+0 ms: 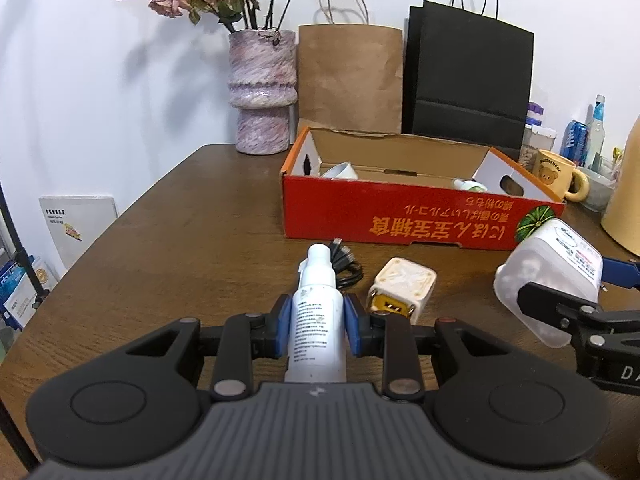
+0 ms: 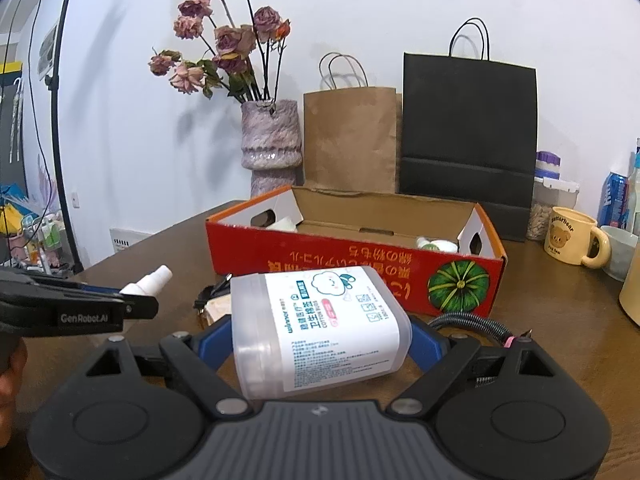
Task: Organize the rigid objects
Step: 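Carry the spray bottle and white container over the red box with both tools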
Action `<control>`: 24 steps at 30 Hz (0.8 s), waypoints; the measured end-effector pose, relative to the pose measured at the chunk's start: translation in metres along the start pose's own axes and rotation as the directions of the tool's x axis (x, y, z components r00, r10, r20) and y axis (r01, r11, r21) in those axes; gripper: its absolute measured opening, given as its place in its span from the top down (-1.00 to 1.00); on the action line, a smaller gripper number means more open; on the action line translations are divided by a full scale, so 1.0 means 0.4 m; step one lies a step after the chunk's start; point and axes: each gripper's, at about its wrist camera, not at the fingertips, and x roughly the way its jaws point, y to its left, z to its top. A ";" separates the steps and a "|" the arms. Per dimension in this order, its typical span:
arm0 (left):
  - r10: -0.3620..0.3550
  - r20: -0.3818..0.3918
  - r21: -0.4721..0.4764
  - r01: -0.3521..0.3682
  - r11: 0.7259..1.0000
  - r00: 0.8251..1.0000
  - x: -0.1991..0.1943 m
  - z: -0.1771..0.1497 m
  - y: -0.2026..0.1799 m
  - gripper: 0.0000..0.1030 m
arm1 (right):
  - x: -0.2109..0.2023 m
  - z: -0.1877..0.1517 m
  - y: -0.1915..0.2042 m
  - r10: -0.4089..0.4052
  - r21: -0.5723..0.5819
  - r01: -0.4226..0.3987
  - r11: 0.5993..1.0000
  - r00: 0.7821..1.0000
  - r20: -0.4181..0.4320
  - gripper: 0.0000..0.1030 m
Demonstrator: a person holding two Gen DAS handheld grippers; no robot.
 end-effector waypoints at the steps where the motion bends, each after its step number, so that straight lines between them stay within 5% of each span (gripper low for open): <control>1: 0.000 0.002 0.001 0.000 1.000 1.000 -0.001 0.005 -0.005 0.45 | 0.000 0.005 -0.001 -0.001 0.001 0.001 1.000 1.000 0.004 -0.71; 24: -0.026 0.088 -0.002 0.026 1.000 0.996 0.018 0.146 -0.094 0.45 | 0.044 0.102 -0.046 -0.032 0.032 0.030 0.999 0.998 0.053 -0.71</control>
